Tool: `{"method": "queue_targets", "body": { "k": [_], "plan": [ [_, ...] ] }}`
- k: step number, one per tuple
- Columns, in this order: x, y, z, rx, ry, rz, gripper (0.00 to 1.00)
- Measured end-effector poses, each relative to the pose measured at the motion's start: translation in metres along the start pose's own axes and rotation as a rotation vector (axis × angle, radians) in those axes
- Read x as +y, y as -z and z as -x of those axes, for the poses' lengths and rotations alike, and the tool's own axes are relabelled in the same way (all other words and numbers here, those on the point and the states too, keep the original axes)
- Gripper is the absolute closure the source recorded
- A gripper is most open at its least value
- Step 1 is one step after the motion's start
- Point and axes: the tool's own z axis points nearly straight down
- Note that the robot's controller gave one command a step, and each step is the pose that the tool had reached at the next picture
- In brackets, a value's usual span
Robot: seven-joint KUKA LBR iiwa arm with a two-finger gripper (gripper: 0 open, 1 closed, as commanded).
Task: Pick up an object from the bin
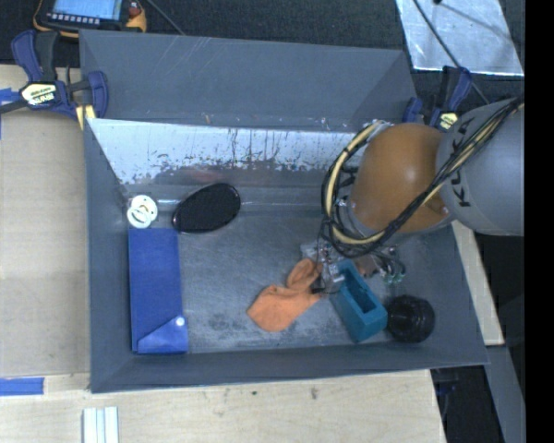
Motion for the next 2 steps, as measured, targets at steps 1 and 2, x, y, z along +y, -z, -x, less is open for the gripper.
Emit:
{"method": "queue_targets", "body": {
  "k": [1, 2],
  "plan": [
    [-0.025, 0.001, 0.010, -0.009, -0.012, -0.006, 1.00],
    [-0.027, 0.000, -0.010, -0.006, 0.030, -0.002, 1.00]
  ]
}}
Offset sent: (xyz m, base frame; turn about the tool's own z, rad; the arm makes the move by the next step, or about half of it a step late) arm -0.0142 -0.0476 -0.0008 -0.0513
